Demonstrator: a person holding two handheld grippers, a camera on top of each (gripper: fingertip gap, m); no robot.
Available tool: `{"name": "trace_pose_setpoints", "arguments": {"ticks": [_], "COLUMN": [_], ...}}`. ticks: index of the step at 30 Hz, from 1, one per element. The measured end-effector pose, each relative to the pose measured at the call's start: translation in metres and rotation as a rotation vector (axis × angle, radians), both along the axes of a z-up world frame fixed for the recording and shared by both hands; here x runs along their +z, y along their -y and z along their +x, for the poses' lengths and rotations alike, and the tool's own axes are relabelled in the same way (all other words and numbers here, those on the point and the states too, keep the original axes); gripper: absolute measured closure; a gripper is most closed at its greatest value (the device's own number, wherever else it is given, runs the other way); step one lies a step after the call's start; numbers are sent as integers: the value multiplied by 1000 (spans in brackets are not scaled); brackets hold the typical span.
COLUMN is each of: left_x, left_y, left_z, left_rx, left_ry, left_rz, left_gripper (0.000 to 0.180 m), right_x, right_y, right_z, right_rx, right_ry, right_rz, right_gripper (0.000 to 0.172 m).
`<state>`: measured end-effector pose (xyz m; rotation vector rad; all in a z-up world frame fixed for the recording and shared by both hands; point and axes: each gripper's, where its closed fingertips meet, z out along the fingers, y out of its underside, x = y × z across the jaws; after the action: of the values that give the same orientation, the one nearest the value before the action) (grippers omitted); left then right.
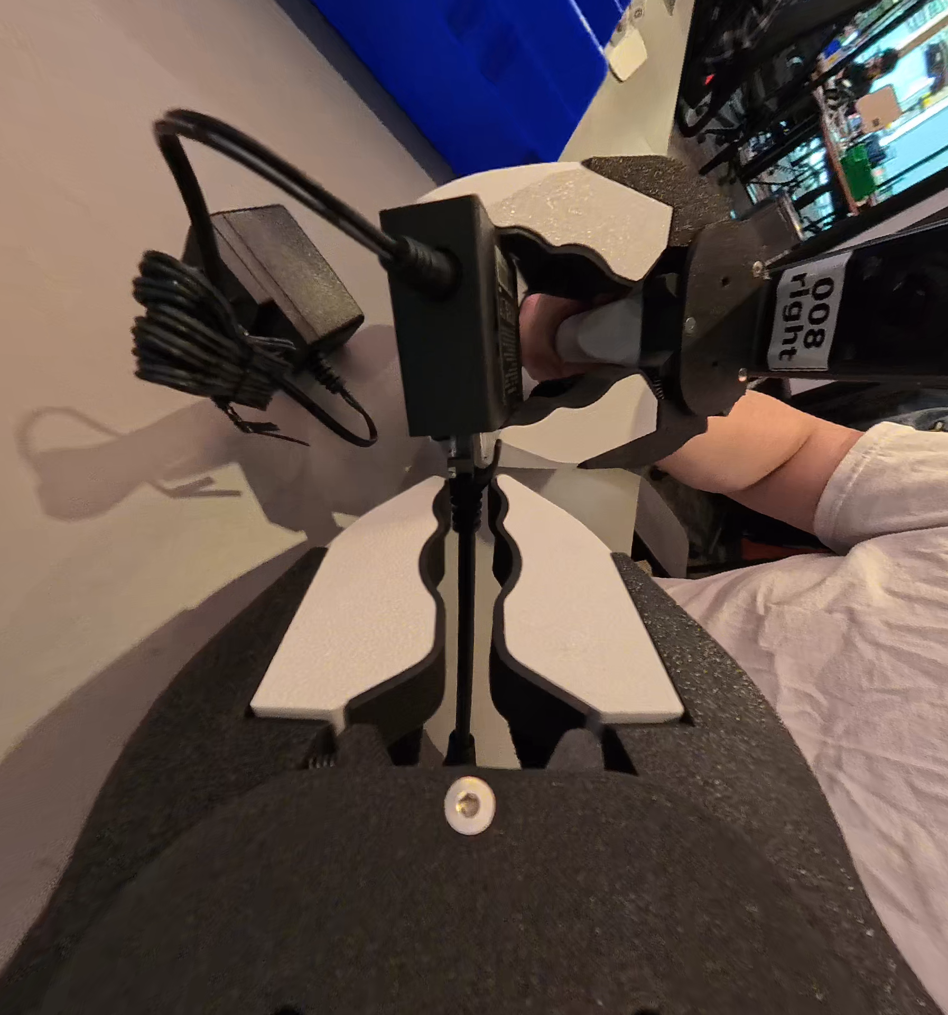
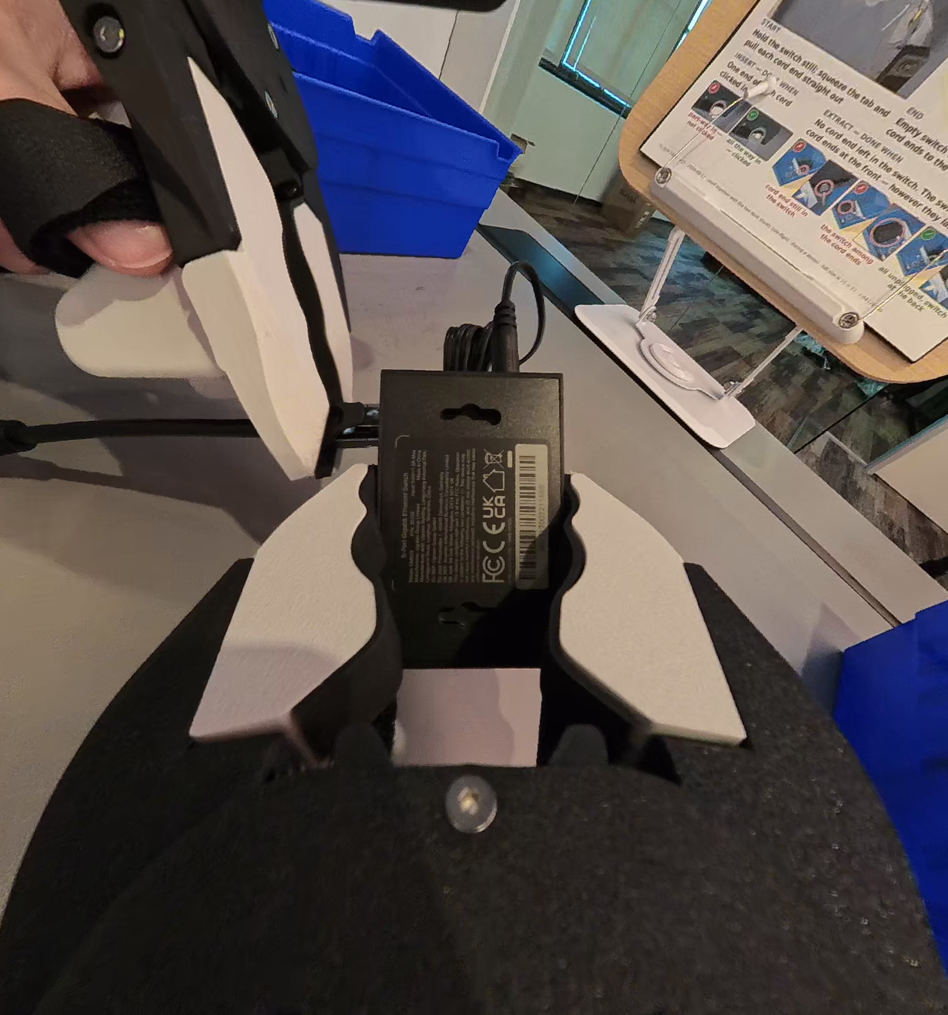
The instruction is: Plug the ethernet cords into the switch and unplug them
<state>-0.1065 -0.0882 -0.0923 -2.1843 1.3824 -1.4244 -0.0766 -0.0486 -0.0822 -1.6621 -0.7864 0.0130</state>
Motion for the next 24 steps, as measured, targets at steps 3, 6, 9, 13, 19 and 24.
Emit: {"name": "trace_pose_setpoints", "arguments": {"ticks": [3,6,9,13,19,24], "left_x": [-1,0,1,-1,-8,-16], "left_y": [1,2,2,3,5,10], "left_z": [-1,-2,-3,-5,-4,-8], "left_rx": [-16,-23,-25,-16,-13,-44], "left_ry": [-6,-20,-28,-39,-66,-94], "left_rz": [26,73,74,24,-1,-37], "left_gripper": [170,170,170,170,171,171], "right_x": [1,1,0,-4,-13,-20], "right_y": [0,1,2,3,5,9], "right_z": [-2,-3,-5,-5,-5,-8], "right_rx": [28,58,82,99,93,113], "right_ry": [-1,-27,-26,-15,35,98], "right_rz": [9,-12,-19,-53,-92,-103], "right_gripper": [111,111,108,110,111,111]}}
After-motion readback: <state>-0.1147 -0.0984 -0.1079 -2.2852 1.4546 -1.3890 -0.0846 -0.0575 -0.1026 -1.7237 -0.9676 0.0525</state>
